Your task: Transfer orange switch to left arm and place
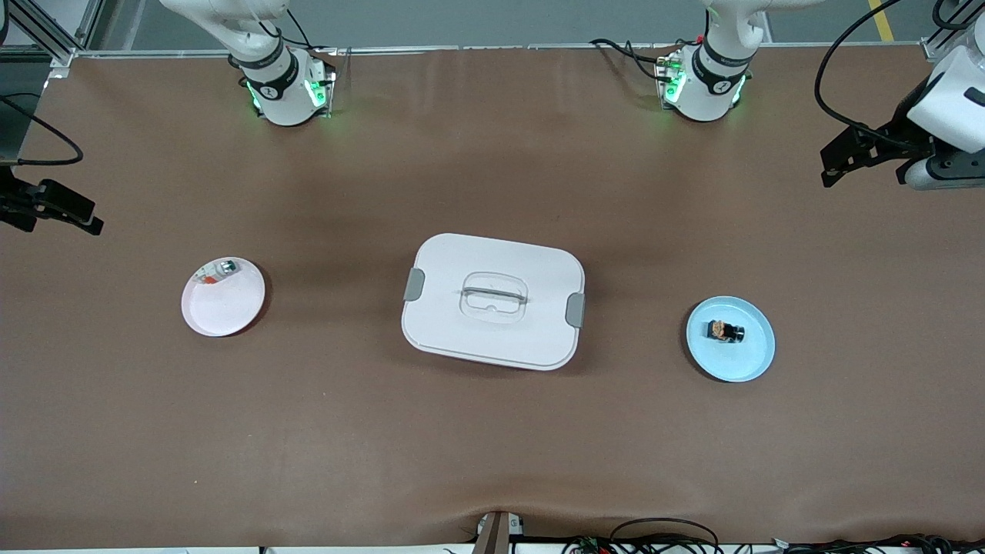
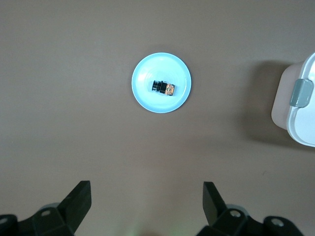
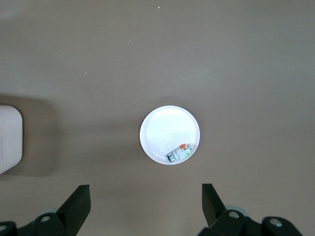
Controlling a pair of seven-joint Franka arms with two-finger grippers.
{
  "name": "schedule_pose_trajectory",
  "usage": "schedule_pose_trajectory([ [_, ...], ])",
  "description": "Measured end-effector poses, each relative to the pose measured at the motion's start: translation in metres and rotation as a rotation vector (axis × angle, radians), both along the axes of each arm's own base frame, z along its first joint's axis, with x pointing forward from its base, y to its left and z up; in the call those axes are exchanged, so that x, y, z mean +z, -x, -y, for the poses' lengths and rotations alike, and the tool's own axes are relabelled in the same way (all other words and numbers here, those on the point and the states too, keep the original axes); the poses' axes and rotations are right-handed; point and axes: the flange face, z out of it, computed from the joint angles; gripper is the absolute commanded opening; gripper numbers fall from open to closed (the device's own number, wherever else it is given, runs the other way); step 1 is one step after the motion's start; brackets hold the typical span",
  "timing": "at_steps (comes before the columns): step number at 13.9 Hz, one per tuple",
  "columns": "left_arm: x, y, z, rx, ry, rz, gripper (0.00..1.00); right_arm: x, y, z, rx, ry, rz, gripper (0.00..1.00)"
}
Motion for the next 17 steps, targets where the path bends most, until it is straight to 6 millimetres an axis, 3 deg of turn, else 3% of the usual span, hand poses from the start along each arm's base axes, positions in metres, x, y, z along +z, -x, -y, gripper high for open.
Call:
schedule_pose_trajectory([
  [17, -0.0011, -0.0083, -0.0054, 0.010, 0.007, 0.004, 1.00, 0.0001, 0.0000, 0.0000, 0.000, 0.000, 0.000, 1.00],
])
